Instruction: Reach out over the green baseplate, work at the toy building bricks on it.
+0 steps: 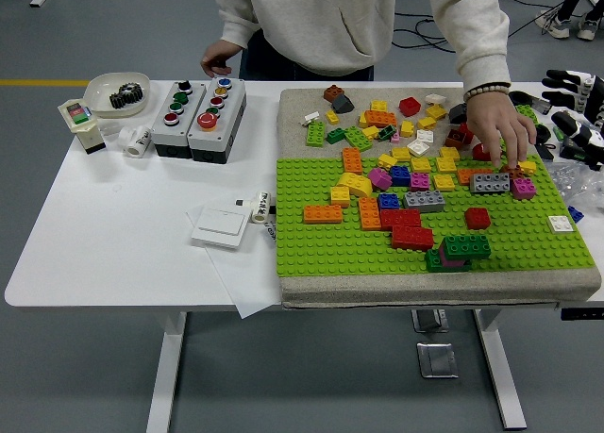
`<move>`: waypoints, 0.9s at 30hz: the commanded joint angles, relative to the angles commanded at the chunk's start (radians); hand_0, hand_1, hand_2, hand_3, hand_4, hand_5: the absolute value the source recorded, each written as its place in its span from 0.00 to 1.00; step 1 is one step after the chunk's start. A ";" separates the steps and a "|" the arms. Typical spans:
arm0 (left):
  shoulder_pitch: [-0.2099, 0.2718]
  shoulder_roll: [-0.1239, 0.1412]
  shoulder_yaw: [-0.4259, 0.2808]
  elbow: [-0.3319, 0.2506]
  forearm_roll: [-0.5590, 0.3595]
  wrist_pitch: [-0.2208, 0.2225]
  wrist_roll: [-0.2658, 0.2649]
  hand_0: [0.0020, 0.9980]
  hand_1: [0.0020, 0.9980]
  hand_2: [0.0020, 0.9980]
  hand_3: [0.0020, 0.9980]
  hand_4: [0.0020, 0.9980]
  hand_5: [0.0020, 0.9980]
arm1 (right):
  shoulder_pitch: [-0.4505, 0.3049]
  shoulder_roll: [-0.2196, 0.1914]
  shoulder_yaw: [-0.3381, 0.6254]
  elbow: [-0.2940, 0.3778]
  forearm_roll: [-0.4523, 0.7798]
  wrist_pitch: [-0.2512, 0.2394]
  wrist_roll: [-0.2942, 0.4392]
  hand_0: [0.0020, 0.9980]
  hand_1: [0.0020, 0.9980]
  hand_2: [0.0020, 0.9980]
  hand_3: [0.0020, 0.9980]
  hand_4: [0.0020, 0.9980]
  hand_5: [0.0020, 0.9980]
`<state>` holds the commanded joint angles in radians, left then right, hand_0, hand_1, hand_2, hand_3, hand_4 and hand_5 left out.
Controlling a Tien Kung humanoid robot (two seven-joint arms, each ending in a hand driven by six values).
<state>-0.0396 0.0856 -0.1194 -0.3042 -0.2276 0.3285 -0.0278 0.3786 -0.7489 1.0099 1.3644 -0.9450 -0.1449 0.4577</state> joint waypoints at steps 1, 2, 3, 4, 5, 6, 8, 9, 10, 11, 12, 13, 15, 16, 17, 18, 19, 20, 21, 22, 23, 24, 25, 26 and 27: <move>0.000 0.000 0.001 0.000 -0.001 0.000 0.000 0.63 0.73 0.72 0.56 0.60 0.61 | 0.000 0.000 0.000 0.000 0.000 -0.001 -0.001 0.84 0.78 0.79 0.83 0.97 0.66; 0.000 0.000 0.001 0.000 -0.002 0.000 -0.001 0.63 0.73 0.72 0.56 0.60 0.61 | 0.001 0.001 -0.001 -0.001 0.000 -0.001 -0.002 0.84 0.78 0.79 0.83 0.97 0.66; 0.000 0.000 0.001 0.000 -0.002 0.000 -0.001 0.63 0.73 0.72 0.56 0.60 0.61 | 0.001 0.001 -0.001 -0.001 -0.001 -0.001 -0.002 0.83 0.78 0.79 0.83 0.97 0.65; 0.000 0.000 0.002 0.000 -0.004 0.000 -0.001 0.63 0.73 0.72 0.56 0.60 0.61 | 0.001 0.001 -0.002 -0.001 -0.001 -0.001 -0.002 0.83 0.78 0.79 0.83 0.97 0.65; 0.000 -0.001 0.003 0.000 -0.005 0.000 -0.002 0.63 0.73 0.72 0.56 0.60 0.61 | 0.002 0.001 -0.003 -0.002 0.000 -0.001 -0.003 0.83 0.78 0.79 0.83 0.97 0.65; 0.000 -0.001 0.003 0.000 -0.006 0.000 -0.002 0.63 0.73 0.72 0.56 0.60 0.61 | 0.003 0.001 -0.003 -0.002 0.000 -0.001 -0.003 0.83 0.78 0.79 0.83 0.97 0.65; -0.001 -0.001 0.004 0.000 -0.007 -0.001 -0.002 0.63 0.73 0.72 0.56 0.60 0.61 | 0.004 0.001 -0.004 -0.001 0.000 -0.002 -0.003 0.83 0.78 0.79 0.83 0.97 0.65; -0.001 -0.001 0.004 -0.001 -0.009 -0.001 -0.003 0.63 0.73 0.72 0.56 0.60 0.61 | 0.005 0.001 -0.005 -0.001 0.001 -0.002 -0.004 0.83 0.78 0.79 0.83 0.96 0.65; -0.001 -0.001 0.005 -0.001 -0.009 -0.001 -0.003 0.63 0.73 0.72 0.56 0.60 0.61 | 0.006 0.001 -0.005 -0.001 0.001 -0.003 -0.004 0.83 0.78 0.79 0.83 0.96 0.65; -0.001 -0.001 0.005 -0.001 -0.009 -0.001 -0.003 0.63 0.73 0.72 0.56 0.60 0.61 | 0.007 0.001 -0.005 -0.001 0.002 -0.003 -0.004 0.83 0.78 0.79 0.83 0.96 0.65; -0.001 -0.001 0.005 -0.001 -0.010 -0.001 -0.003 0.63 0.73 0.72 0.56 0.60 0.61 | 0.007 0.001 -0.006 -0.001 0.002 -0.003 -0.005 0.83 0.78 0.79 0.83 0.96 0.65; -0.001 -0.001 0.006 -0.001 -0.011 -0.002 -0.003 0.63 0.73 0.72 0.56 0.60 0.61 | 0.008 0.000 -0.007 -0.001 0.003 -0.004 -0.005 0.83 0.78 0.79 0.83 0.96 0.65; -0.001 -0.002 0.006 -0.001 -0.014 -0.002 -0.004 0.63 0.73 0.72 0.56 0.60 0.61 | 0.011 -0.001 -0.011 -0.001 0.004 -0.006 -0.008 0.83 0.78 0.79 0.82 0.96 0.64; -0.001 -0.002 0.006 -0.001 -0.014 -0.002 -0.004 0.63 0.73 0.72 0.56 0.60 0.61 | 0.014 -0.001 -0.014 -0.001 0.006 -0.008 -0.009 0.83 0.78 0.79 0.82 0.96 0.64; -0.001 -0.002 0.006 -0.001 -0.014 -0.002 -0.003 0.63 0.73 0.72 0.56 0.60 0.61 | 0.016 -0.001 -0.016 -0.001 0.006 -0.010 -0.010 0.83 0.78 0.79 0.82 0.96 0.64; -0.001 -0.002 0.006 -0.001 -0.014 -0.002 -0.003 0.63 0.73 0.72 0.56 0.60 0.61 | 0.018 -0.001 -0.019 -0.001 0.007 -0.011 -0.012 0.83 0.78 0.79 0.82 0.96 0.64; -0.001 -0.002 0.006 -0.001 -0.014 -0.002 -0.002 0.63 0.73 0.72 0.56 0.60 0.61 | 0.021 -0.001 -0.022 -0.002 0.009 -0.012 -0.013 0.83 0.78 0.79 0.82 0.96 0.64; -0.001 -0.002 0.006 -0.001 -0.013 -0.002 -0.002 0.63 0.73 0.72 0.56 0.60 0.61 | 0.023 -0.001 -0.024 -0.002 0.009 -0.012 -0.014 0.83 0.78 0.79 0.82 0.96 0.64; 0.000 -0.003 0.005 -0.001 -0.012 -0.002 -0.001 0.63 0.73 0.72 0.56 0.60 0.61 | 0.027 0.000 -0.029 -0.003 0.009 -0.013 -0.016 0.83 0.78 0.79 0.82 0.96 0.63; 0.000 -0.003 0.005 -0.001 -0.011 -0.002 0.000 0.63 0.73 0.72 0.56 0.60 0.61 | 0.032 0.000 -0.034 -0.005 0.010 -0.013 -0.018 0.83 0.78 0.79 0.82 0.96 0.63; 0.000 -0.003 0.004 -0.001 -0.011 -0.002 0.000 0.63 0.73 0.72 0.56 0.60 0.61 | 0.034 0.000 -0.037 -0.006 0.011 -0.013 -0.019 0.83 0.78 0.79 0.82 0.96 0.63; 0.000 -0.004 0.004 -0.001 -0.011 -0.002 0.001 0.63 0.73 0.72 0.56 0.60 0.61 | 0.038 -0.001 -0.040 -0.006 0.011 -0.014 -0.021 0.83 0.78 0.79 0.82 0.96 0.63; 0.001 -0.004 0.003 -0.001 -0.009 -0.002 0.002 0.63 0.73 0.72 0.56 0.60 0.61 | 0.044 -0.002 -0.047 -0.008 0.012 -0.015 -0.026 0.83 0.78 0.79 0.82 0.96 0.63; 0.001 -0.004 0.003 -0.001 -0.008 -0.002 0.002 0.63 0.73 0.72 0.56 0.60 0.61 | 0.047 -0.002 -0.049 -0.009 0.012 -0.016 -0.028 0.83 0.78 0.79 0.82 0.96 0.63; 0.002 -0.005 0.001 -0.001 -0.005 -0.002 0.004 0.63 0.73 0.72 0.56 0.60 0.61 | 0.052 -0.003 -0.054 -0.011 0.012 -0.015 -0.033 0.83 0.78 0.79 0.82 0.95 0.63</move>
<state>-0.0374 0.0811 -0.1187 -0.3055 -0.2331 0.3266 -0.0234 0.4308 -0.7518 0.9555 1.3538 -0.9333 -0.1603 0.4249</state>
